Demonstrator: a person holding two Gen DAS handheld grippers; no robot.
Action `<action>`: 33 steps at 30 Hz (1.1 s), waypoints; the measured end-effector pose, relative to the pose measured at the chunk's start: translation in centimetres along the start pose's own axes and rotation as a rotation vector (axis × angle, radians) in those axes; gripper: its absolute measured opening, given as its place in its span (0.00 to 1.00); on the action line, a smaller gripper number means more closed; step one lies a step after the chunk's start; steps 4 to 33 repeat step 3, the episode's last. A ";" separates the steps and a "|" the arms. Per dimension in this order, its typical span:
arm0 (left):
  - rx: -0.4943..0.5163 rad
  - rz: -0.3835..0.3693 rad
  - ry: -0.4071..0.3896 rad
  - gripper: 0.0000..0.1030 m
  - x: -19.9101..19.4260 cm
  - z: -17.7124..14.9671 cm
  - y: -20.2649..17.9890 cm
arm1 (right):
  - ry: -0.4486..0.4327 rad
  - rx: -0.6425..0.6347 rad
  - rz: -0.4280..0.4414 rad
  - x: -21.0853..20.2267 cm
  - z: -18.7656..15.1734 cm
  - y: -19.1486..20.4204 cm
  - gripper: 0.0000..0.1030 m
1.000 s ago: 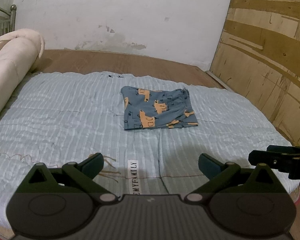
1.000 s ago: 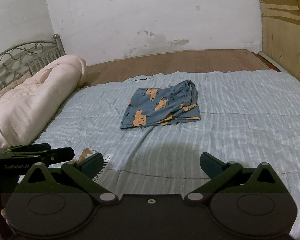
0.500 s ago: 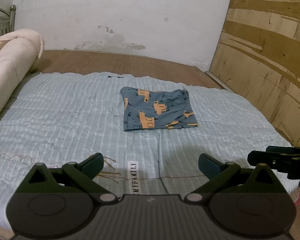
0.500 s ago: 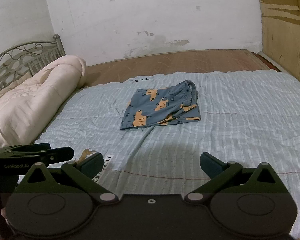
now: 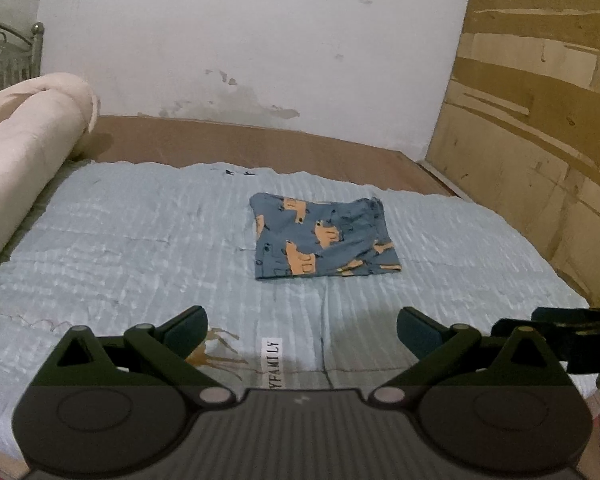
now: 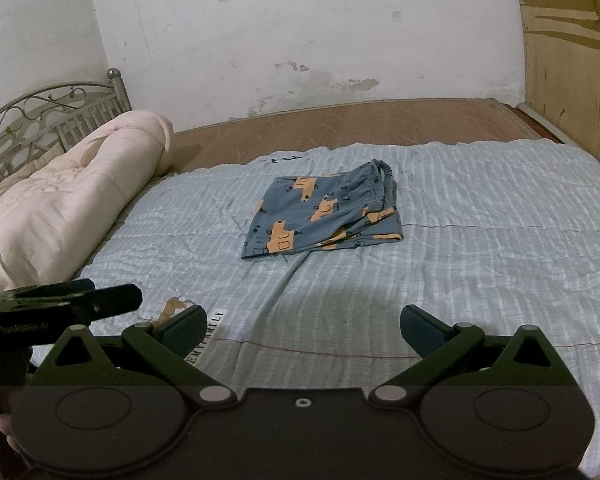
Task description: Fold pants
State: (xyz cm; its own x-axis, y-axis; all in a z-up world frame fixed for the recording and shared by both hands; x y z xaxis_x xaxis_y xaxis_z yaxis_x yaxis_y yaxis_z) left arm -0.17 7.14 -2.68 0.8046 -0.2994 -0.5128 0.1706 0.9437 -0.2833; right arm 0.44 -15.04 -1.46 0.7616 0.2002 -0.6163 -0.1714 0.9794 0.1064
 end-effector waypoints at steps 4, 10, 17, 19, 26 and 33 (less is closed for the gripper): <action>-0.027 -0.002 0.009 0.99 0.2 0.1 0.5 | -0.001 -0.002 0.001 0.0 0.0 0.0 0.99; -0.027 -0.002 0.009 0.99 0.2 0.1 0.5 | -0.001 -0.002 0.001 0.0 0.0 0.0 0.99; -0.027 -0.002 0.009 0.99 0.2 0.1 0.5 | -0.001 -0.002 0.001 0.0 0.0 0.0 0.99; -0.027 -0.002 0.009 0.99 0.2 0.1 0.5 | -0.001 -0.002 0.001 0.0 0.0 0.0 0.99; -0.027 -0.002 0.009 0.99 0.2 0.1 0.5 | -0.001 -0.002 0.001 0.0 0.0 0.0 0.99; -0.027 -0.002 0.009 0.99 0.2 0.1 0.5 | -0.001 -0.002 0.001 0.0 0.0 0.0 0.99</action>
Point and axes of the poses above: each gripper's, at about its wrist camera, not at the fingertips, and x roughly the way its jaws point, y to its left, z to its top, the point moved 3 cm from there along x, roughly the way its jaws point, and after that the axes turned 10 degrees about -z, right-handed, at the moved point
